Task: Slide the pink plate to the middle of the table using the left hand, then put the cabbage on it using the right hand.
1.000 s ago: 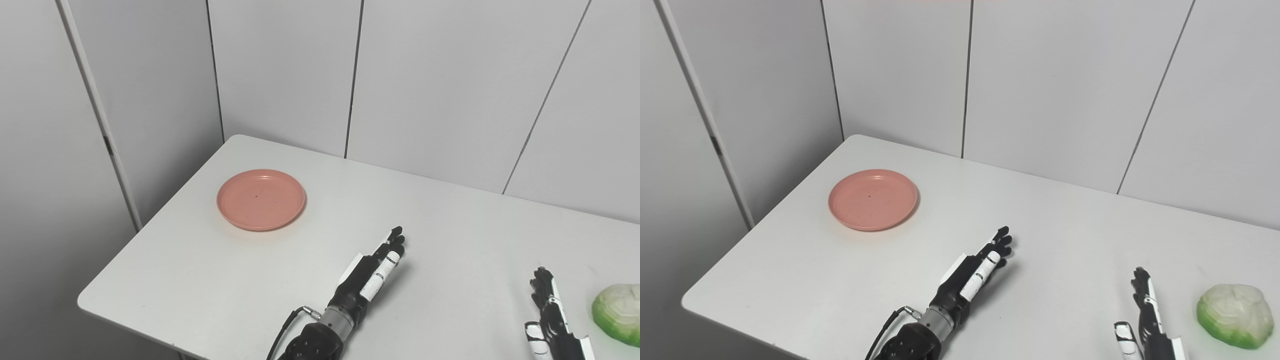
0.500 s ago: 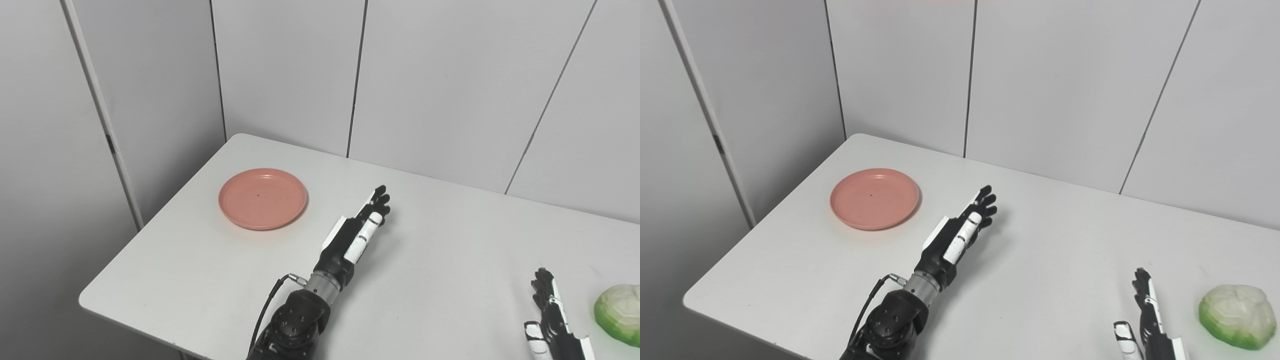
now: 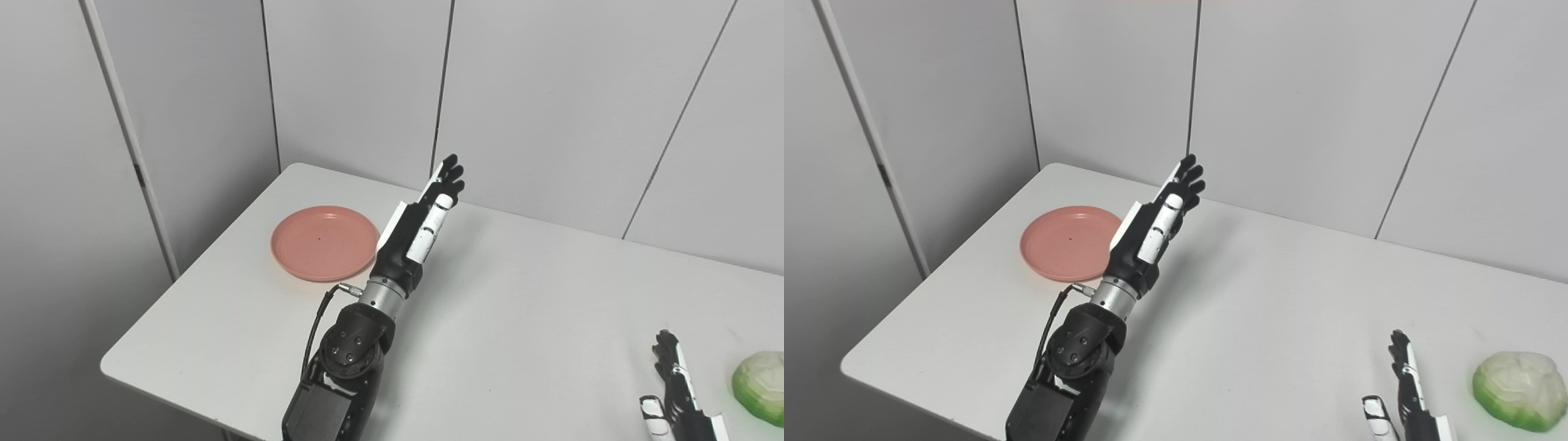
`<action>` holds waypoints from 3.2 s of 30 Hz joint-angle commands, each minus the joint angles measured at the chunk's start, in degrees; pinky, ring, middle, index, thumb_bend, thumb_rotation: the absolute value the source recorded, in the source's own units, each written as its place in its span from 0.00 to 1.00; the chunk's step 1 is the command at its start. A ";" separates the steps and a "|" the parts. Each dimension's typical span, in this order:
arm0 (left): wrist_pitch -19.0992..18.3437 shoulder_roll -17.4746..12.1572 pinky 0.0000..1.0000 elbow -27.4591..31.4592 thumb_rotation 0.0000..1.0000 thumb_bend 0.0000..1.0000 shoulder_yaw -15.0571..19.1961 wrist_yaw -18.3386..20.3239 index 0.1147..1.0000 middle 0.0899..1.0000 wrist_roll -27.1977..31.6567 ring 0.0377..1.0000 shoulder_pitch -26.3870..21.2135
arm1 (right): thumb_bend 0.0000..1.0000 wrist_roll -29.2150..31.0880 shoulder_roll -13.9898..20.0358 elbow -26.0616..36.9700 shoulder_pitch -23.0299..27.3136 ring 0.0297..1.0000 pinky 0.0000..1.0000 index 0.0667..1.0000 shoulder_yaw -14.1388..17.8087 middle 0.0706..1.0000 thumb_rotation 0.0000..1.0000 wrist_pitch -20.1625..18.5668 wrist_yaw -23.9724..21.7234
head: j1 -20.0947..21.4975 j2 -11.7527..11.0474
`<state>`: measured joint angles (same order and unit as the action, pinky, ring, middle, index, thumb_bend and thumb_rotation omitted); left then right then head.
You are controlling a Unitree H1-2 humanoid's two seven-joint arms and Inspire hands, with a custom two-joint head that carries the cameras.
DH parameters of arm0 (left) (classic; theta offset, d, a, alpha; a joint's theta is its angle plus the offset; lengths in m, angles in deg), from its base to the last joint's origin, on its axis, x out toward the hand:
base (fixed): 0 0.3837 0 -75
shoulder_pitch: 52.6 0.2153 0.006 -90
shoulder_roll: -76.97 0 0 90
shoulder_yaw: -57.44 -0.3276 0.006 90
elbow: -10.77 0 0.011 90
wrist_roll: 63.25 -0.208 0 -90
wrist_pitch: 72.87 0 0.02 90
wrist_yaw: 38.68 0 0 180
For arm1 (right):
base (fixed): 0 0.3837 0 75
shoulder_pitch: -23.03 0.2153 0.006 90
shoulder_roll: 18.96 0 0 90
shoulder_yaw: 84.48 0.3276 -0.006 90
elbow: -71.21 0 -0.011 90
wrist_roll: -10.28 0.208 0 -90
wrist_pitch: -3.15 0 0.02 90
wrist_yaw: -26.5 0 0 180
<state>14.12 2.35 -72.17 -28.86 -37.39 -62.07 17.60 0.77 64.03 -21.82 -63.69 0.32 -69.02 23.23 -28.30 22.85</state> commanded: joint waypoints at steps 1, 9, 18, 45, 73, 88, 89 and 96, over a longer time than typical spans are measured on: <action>0.00 -1.29 0.99 2.22 1.00 0.53 0.75 -0.53 1.00 0.99 0.84 0.98 -3.54 | 0.36 -0.60 1.08 -4.97 1.22 1.00 1.00 1.00 1.17 1.00 1.00 -3.71 0.39 | -0.05 0.10; -2.05 -4.52 0.99 2.89 1.00 0.50 5.54 -2.20 0.98 0.99 2.13 0.98 -6.55 | 0.37 0.00 1.25 -4.33 1.08 1.00 1.00 1.00 1.19 1.00 1.00 -4.43 0.08 | -0.72 0.25; -1.76 -9.51 0.94 1.31 1.00 0.50 9.89 -4.27 0.96 0.97 2.49 0.96 -8.69 | 0.35 1.21 1.36 -4.24 0.87 1.00 1.00 1.00 1.40 1.00 1.00 -4.18 -0.34 | -1.67 0.14; -2.30 -20.35 0.94 -9.01 1.00 0.46 20.97 -5.01 0.91 0.93 11.61 0.94 -9.45 | 0.31 3.03 1.24 -2.47 0.23 1.00 1.00 1.00 1.79 1.00 1.00 -6.25 -1.12 | -3.25 -0.38; -1.81 -26.09 0.85 -25.66 1.00 0.43 22.61 -0.69 0.84 0.86 19.74 0.87 -8.20 | 0.33 2.42 1.15 0.37 -0.94 1.00 1.00 1.00 1.49 1.00 1.00 -7.84 -1.21 | -2.92 0.98; -1.50 -26.59 0.88 -29.83 1.00 0.44 22.92 0.13 0.87 0.88 19.82 0.88 -7.77 | 0.31 2.13 1.19 1.80 -1.39 1.00 1.00 1.00 1.41 1.00 1.00 -8.65 -1.41 | -3.11 1.43; -1.52 -26.56 0.88 -29.91 1.00 0.44 22.94 0.04 0.87 0.88 19.79 0.88 -7.77 | 0.32 2.09 1.24 1.76 -1.39 1.00 1.00 1.00 1.39 1.00 1.00 -8.52 -1.41 | -3.11 1.43; -3.06 -25.63 0.86 -31.91 1.00 0.43 23.05 -0.95 0.85 0.86 20.39 0.86 -8.21 | 0.34 2.07 1.26 2.37 -1.66 1.00 1.00 1.00 1.50 1.00 1.00 -9.28 -1.40 | -3.09 1.87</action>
<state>11.00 -21.88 -104.28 -6.03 -38.44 -42.08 11.60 2.91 64.19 -17.70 -64.97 1.12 -77.86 21.90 -31.46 24.70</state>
